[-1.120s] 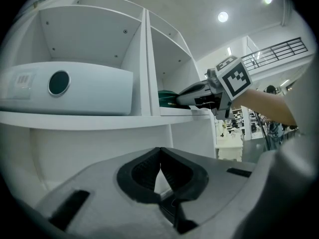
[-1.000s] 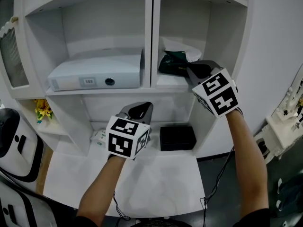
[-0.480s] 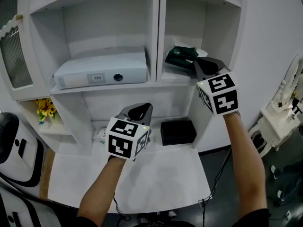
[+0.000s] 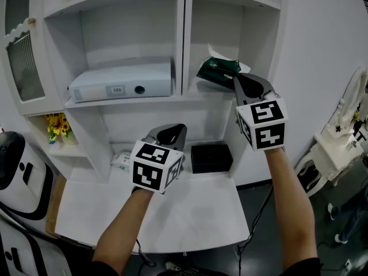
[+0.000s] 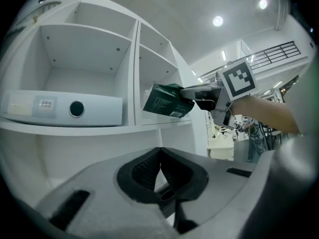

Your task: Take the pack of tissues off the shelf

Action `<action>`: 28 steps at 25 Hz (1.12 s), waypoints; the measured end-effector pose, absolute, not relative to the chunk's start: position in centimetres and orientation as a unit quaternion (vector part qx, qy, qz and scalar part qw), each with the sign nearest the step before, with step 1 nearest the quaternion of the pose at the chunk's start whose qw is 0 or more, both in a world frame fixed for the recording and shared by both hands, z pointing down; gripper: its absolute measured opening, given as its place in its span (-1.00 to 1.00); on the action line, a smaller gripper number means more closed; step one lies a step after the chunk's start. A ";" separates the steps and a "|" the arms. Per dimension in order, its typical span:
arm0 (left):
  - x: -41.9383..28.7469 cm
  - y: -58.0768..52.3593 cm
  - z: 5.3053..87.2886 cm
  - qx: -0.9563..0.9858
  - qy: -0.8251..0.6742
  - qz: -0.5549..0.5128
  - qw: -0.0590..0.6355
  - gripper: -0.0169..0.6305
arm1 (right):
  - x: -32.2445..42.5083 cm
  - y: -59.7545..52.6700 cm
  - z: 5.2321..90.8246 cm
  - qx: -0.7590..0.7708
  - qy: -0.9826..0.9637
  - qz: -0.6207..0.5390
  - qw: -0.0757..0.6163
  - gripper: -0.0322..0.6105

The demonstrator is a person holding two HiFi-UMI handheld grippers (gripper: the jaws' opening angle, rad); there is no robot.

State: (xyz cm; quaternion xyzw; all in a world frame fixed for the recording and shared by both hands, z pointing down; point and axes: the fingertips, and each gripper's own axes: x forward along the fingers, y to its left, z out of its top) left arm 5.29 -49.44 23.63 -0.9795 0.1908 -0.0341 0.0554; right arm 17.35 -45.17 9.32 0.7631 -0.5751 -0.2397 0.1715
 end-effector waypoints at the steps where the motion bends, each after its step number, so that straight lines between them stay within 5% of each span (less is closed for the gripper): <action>1: 5.4 -48.9 23.6 -0.979 0.195 -0.034 0.055 -0.93 | 17.3 -44.5 9.3 0.761 -0.578 -0.241 0.166 -0.89; 28: 2.4 -32.8 28.7 -0.936 0.347 -0.048 0.039 -0.93 | 14.9 -28.8 22.5 0.682 -0.713 -0.150 0.067 -0.89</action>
